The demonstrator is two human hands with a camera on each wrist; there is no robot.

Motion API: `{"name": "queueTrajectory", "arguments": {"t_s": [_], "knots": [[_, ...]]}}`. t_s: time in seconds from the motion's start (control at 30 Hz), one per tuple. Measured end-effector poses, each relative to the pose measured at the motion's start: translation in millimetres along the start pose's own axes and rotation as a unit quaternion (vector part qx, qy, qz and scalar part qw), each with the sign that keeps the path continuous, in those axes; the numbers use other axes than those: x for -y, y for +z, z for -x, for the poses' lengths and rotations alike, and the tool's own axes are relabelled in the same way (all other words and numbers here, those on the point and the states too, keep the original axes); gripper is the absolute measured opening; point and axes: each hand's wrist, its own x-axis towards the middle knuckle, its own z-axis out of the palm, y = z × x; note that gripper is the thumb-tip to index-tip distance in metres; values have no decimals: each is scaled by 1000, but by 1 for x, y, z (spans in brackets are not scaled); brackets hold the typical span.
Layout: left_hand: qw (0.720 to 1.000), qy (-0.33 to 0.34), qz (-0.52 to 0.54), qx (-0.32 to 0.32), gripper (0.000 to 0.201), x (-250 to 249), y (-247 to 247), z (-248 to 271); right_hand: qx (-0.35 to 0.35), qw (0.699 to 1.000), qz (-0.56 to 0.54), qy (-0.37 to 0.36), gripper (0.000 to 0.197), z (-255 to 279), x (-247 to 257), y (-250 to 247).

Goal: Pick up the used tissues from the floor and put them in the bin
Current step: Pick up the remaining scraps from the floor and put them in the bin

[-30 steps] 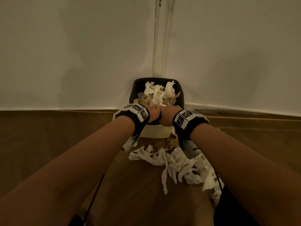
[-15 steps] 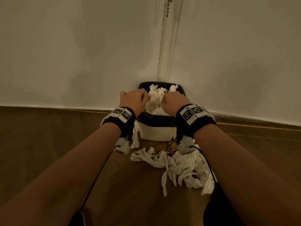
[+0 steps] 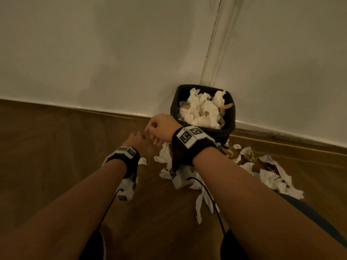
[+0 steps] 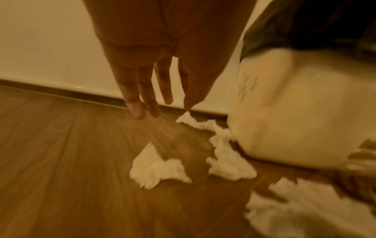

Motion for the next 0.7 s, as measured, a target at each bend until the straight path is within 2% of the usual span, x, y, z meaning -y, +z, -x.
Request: {"name": "queueTrajectory", "arguments": {"t_s": [0.1, 0.17, 0.3, 0.4, 0.47, 0.57, 0.63, 0.7], "knots": [[998, -21, -32, 45, 47, 20, 25, -3, 45, 976, 202, 69, 36, -31, -34, 31], [997, -20, -39, 67, 51, 34, 38, -7, 87, 954, 265, 110, 53, -47, -60, 51], [991, 18, -77, 105, 52, 45, 53, -13, 85, 958, 253, 109, 49, -61, -94, 69], [988, 3, -70, 141, 50, 48, 59, -19, 88, 948, 276, 134, 58, -66, -111, 87], [986, 1, -76, 147, 43, 49, 61, -20, 66, 951, 276, 126, 56, -69, -121, 97], [986, -5, -84, 141, 38, 52, 63, -22, 46, 958, 257, 122, 56, -68, -126, 103], [992, -5, -51, 116, 43, 52, 63, -23, 47, 962, 236, 128, 61, -69, -127, 104], [996, 4, -47, 80, 38, 54, 61, -23, 56, 963, 232, 128, 71, -74, -128, 103]]}}
